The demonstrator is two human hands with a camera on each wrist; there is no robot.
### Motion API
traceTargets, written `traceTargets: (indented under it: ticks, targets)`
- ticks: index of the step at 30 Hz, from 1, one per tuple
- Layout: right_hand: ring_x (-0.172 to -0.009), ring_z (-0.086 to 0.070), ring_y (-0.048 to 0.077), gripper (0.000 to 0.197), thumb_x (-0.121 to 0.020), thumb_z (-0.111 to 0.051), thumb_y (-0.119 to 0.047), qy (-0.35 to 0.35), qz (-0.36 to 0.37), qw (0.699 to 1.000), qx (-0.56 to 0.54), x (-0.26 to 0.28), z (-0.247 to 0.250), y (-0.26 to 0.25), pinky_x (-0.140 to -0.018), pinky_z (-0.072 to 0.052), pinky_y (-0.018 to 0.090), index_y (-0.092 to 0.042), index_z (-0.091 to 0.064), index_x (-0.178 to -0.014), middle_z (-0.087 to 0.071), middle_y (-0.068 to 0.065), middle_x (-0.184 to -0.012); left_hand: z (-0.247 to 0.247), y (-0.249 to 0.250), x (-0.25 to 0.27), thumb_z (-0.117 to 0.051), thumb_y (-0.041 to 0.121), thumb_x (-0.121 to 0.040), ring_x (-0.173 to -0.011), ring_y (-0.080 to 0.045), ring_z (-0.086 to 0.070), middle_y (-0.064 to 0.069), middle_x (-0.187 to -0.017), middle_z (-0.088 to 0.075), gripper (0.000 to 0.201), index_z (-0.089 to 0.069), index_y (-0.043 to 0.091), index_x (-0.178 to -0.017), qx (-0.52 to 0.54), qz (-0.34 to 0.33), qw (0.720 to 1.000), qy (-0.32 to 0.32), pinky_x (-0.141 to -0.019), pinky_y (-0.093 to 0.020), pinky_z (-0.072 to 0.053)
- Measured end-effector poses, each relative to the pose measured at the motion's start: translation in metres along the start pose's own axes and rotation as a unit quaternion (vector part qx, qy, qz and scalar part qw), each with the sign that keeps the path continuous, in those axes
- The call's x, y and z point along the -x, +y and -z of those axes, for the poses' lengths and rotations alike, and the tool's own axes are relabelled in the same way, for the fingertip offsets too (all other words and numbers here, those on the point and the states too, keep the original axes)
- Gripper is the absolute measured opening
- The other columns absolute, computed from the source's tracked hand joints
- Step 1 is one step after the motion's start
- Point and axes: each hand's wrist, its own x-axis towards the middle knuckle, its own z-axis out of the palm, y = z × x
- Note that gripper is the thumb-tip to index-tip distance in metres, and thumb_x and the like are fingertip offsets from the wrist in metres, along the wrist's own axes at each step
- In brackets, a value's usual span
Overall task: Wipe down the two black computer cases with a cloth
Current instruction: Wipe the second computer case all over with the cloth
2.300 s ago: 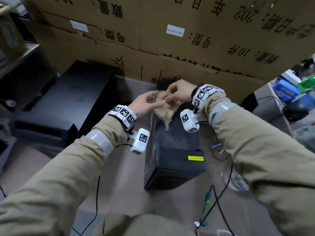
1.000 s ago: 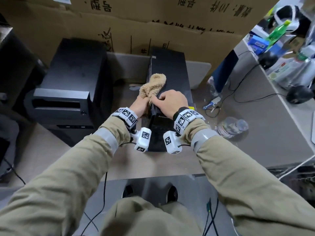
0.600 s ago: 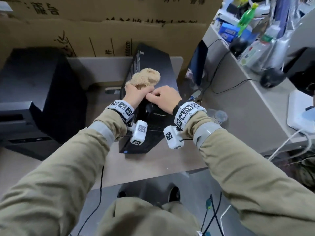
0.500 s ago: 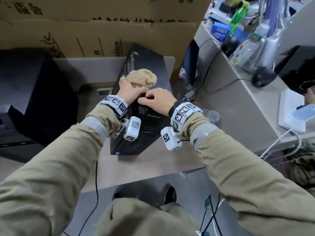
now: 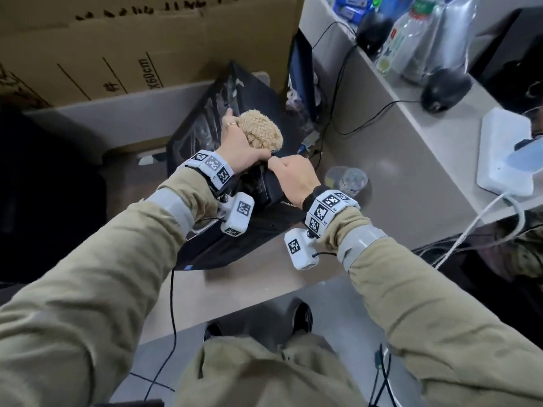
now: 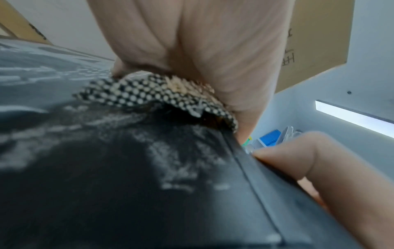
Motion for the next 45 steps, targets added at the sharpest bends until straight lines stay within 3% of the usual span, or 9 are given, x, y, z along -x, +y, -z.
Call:
traceTargets:
  ticks: [3, 7, 12, 17, 20, 24, 27, 39, 45]
  targets:
    - [-0.053, -0.025, 0.018, 0.052, -0.093, -0.051, -0.029, 0.002, -0.001, 1.000, -0.009, -0.001, -0.004, 0.006, -0.057, -0.022, 0.037, -0.022, -0.021, -0.051, -0.025, 0.000, -0.051, -0.005, -0.004, -0.006, -0.085, 0.026, -0.061, -0.148, -0.024, -0.018, -0.009, -0.162, -0.005, 0.121, -0.004, 0.005, -0.149, -0.021, -0.011, 1.000, 0.005, -0.123, -0.039, -0.019]
    - [-0.052, -0.018, 0.015, 0.055, -0.093, -0.056, -0.024, -0.008, 0.000, 1.000, -0.008, -0.005, -0.013, 0.018, -0.057, -0.016, 0.037, -0.023, -0.019, -0.052, -0.017, -0.004, -0.050, -0.014, -0.011, -0.017, -0.087, 0.027, -0.062, -0.148, -0.025, -0.016, -0.009, -0.162, -0.004, 0.109, -0.016, 0.005, -0.142, -0.070, -0.014, 0.997, 0.007, -0.123, -0.037, -0.019]
    - [-0.050, -0.015, 0.012, 0.057, -0.094, -0.057, -0.022, -0.004, -0.037, 0.999, -0.031, -0.011, -0.015, 0.043, -0.057, -0.013, 0.037, -0.024, -0.019, -0.052, -0.013, -0.005, -0.048, -0.034, -0.006, -0.026, -0.085, 0.025, -0.068, -0.147, -0.019, -0.014, -0.005, -0.161, -0.007, 0.100, -0.021, 0.005, -0.143, -0.114, 0.000, 0.993, 0.003, -0.120, -0.025, -0.014]
    - [-0.048, -0.015, 0.014, 0.059, -0.093, -0.059, -0.022, 0.045, -0.076, 0.994, -0.066, -0.011, -0.020, 0.075, -0.052, -0.013, 0.033, -0.024, -0.019, -0.050, -0.013, -0.006, -0.047, -0.060, -0.011, -0.032, -0.083, 0.039, -0.058, -0.151, -0.021, -0.005, -0.001, -0.160, -0.007, 0.110, -0.021, 0.006, -0.143, -0.166, 0.017, 0.986, -0.022, -0.124, -0.048, -0.009]
    - [-0.049, -0.015, 0.013, 0.060, -0.094, -0.059, -0.023, 0.056, -0.075, 0.992, -0.083, -0.012, -0.025, 0.093, -0.052, -0.014, 0.032, -0.024, -0.019, -0.049, -0.015, -0.003, -0.049, -0.072, -0.018, -0.035, -0.083, 0.040, -0.060, -0.150, -0.019, -0.008, 0.001, -0.160, -0.009, 0.097, -0.028, 0.012, -0.135, -0.204, 0.010, 0.979, -0.024, -0.122, -0.054, -0.008]
    - [-0.051, -0.017, 0.013, 0.060, -0.095, -0.060, -0.028, 0.060, -0.085, 0.990, -0.100, -0.009, -0.030, 0.117, -0.053, -0.015, 0.033, -0.022, -0.021, -0.050, -0.017, 0.000, -0.051, -0.090, -0.021, -0.030, -0.081, 0.043, -0.064, -0.152, -0.018, -0.007, 0.008, -0.161, -0.005, 0.103, -0.023, 0.012, -0.144, -0.247, 0.010, 0.969, -0.029, -0.119, -0.062, -0.004]
    - [-0.054, -0.025, 0.019, 0.057, -0.094, -0.059, -0.031, 0.059, -0.099, 0.985, -0.129, -0.004, -0.037, 0.137, -0.055, -0.022, 0.036, -0.013, -0.028, -0.050, -0.025, 0.009, -0.055, -0.104, -0.023, -0.024, -0.080, 0.040, -0.069, -0.152, -0.019, -0.006, 0.009, -0.163, -0.001, 0.094, -0.026, 0.014, -0.141, -0.276, 0.004, 0.960, -0.042, -0.118, -0.064, -0.001]
    - [-0.059, -0.020, 0.019, 0.056, -0.093, -0.058, -0.028, 0.047, -0.118, 0.975, -0.185, 0.001, -0.053, 0.202, -0.056, -0.018, 0.037, -0.022, -0.023, -0.050, -0.020, -0.002, -0.055, -0.157, -0.045, -0.026, -0.081, 0.037, -0.068, -0.152, -0.018, -0.003, 0.005, -0.163, 0.000, 0.103, -0.019, 0.012, -0.147, -0.335, 0.018, 0.940, -0.062, -0.117, -0.066, -0.002]
    - [-0.058, -0.022, 0.021, 0.048, -0.089, -0.057, -0.031, 0.049, -0.129, 0.968, -0.210, 0.002, -0.061, 0.221, -0.055, -0.021, 0.037, -0.021, -0.029, -0.051, -0.024, 0.005, -0.059, -0.171, -0.055, -0.029, -0.080, 0.037, -0.070, -0.153, -0.016, 0.008, 0.006, -0.164, 0.004, 0.095, -0.023, 0.013, -0.143, -0.344, 0.018, 0.936, -0.077, -0.117, -0.066, 0.001]
